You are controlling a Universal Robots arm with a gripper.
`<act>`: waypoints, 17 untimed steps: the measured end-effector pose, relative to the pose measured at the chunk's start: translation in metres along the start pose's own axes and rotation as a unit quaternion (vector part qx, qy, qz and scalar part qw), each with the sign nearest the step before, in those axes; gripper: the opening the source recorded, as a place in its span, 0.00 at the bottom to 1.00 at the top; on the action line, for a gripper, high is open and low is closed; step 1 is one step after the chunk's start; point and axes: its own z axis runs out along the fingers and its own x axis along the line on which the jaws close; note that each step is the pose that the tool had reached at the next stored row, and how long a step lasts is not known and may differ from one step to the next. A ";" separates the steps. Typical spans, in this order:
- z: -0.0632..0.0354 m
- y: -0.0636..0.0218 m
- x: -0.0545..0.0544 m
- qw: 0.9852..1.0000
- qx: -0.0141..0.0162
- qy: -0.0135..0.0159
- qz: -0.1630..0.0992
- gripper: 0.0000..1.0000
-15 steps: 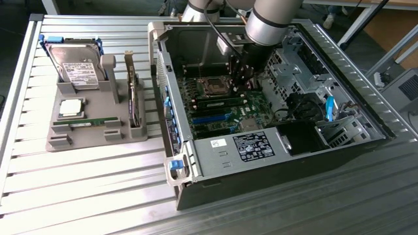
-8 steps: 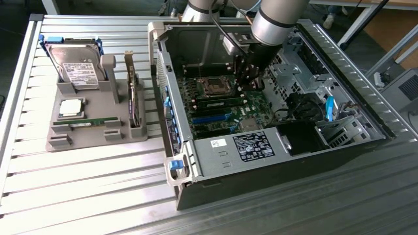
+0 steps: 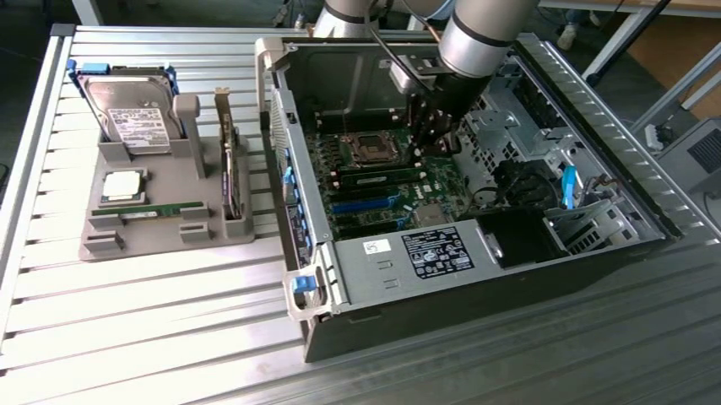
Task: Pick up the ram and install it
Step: 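Insert the ram into the slot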
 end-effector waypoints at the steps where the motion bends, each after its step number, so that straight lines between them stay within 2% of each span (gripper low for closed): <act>1: -0.0007 -0.0005 0.000 1.000 0.000 0.000 0.000 0.09; 6: -0.0028 -0.0088 0.001 1.000 -0.001 0.000 0.000 0.09; 12: -0.0029 -0.0098 0.001 1.000 -0.001 0.000 0.000 0.09; 13: -0.0027 -0.0099 0.001 1.000 0.008 0.000 0.000 0.09; 14: -0.0025 -0.0098 0.001 1.000 0.022 0.002 0.000 0.09; 15: -0.0021 -0.0098 0.001 0.999 0.034 0.002 0.000 0.09; 16: -0.0021 -0.0099 0.001 0.999 0.036 0.002 0.000 0.09; 17: -0.0021 -0.0098 0.001 0.999 0.036 0.003 0.000 0.09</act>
